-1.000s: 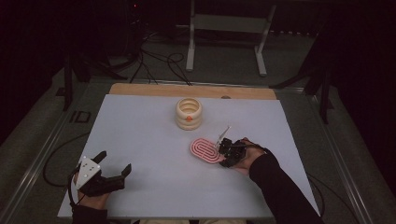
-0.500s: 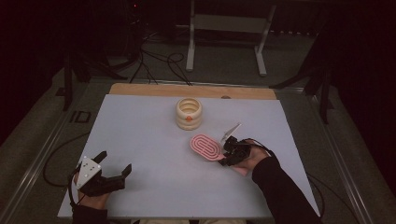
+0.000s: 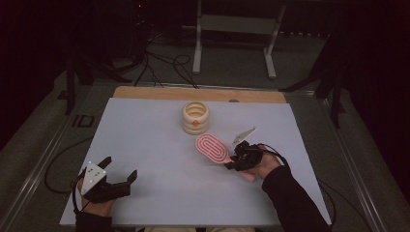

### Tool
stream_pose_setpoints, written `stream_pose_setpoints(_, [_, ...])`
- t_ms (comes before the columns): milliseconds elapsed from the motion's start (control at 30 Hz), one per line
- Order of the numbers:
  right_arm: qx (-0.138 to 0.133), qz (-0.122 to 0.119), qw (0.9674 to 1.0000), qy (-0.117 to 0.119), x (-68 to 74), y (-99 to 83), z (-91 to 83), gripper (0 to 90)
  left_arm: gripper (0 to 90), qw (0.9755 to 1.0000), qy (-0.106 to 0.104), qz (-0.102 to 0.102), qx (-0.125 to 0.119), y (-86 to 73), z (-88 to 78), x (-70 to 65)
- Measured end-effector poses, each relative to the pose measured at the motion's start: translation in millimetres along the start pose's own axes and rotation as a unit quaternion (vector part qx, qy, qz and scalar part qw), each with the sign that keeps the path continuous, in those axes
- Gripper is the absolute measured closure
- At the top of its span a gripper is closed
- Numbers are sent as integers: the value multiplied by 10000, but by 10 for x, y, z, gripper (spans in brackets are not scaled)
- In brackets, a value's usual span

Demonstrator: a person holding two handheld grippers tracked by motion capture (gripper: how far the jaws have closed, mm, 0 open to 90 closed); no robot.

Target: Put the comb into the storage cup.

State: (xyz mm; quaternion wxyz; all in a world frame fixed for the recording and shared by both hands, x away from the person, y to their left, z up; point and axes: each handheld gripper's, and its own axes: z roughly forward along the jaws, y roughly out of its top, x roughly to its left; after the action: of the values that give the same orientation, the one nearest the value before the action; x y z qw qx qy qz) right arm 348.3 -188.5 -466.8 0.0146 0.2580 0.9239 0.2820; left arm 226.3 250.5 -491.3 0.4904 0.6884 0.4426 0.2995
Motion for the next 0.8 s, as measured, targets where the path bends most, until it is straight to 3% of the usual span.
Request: stream_pose_setpoints(800, [-614,118,9978,-218,62,-65,-119,705,6,10000,-17,12,66,-7,20,-13])
